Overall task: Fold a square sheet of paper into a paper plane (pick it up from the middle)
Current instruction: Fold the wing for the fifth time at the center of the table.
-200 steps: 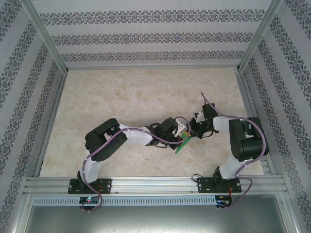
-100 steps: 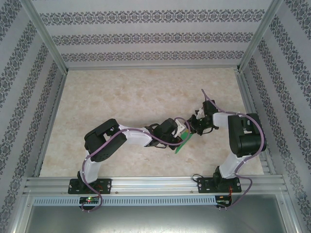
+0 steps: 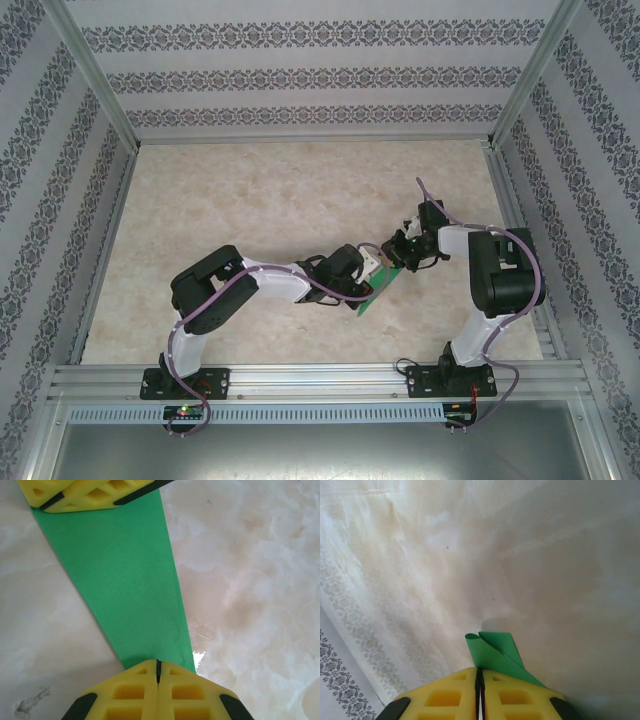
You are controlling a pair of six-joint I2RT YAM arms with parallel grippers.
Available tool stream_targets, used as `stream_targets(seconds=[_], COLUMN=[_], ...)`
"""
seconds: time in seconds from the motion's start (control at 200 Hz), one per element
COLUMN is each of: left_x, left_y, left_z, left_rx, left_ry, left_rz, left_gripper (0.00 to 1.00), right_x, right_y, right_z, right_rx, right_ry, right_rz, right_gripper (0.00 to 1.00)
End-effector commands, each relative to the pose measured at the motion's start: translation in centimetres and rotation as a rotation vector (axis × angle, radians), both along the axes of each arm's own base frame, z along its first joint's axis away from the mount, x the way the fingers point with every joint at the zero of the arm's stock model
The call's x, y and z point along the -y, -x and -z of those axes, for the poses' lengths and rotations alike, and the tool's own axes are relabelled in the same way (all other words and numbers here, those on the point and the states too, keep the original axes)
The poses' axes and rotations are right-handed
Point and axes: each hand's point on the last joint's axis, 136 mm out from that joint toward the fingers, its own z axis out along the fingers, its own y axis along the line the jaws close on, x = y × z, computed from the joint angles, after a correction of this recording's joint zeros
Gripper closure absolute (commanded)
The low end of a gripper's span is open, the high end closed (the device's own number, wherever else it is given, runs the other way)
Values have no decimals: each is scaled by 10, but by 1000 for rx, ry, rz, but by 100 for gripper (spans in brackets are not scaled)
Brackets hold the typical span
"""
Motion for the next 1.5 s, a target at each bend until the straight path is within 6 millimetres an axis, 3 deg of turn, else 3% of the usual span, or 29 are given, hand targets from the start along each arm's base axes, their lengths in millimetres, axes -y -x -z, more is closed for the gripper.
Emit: stream_targets(seconds=[0.0,0.245,0.445,0.629,0.759,0.934,1.144,1.494], left_x=[-92,-90,-84,-79,-76,-71,-74,-82], left_y=[86,84,81,78,76,75,76,80], left_z=[91,93,92,90,88,84,81,81], left_rx=[-304,-297,-288,-279,-277,-274,-274,-275], left_ry=[-411,-410,-396,-381,-367,-353,-359,-381], left_rz=[63,66,66,67,66,71,69,78], left_gripper=[100,100,100,100,100,100,100,100], right_x=[28,31,39,-10,-32,-41,-25,4], right_y=[-41,-37,-13,21,35,34,15,-14], right_z=[-4,-24,-53,-68,-59,-36,-13,6], right_rx=[134,169,202,181,150,109,98,113], right_ry=[131,117,179,-12,-70,-66,40,132], right_rz=[74,67,50,-38,-59,-75,-65,11], right_gripper=[89,89,89,89,89,89,90,90])
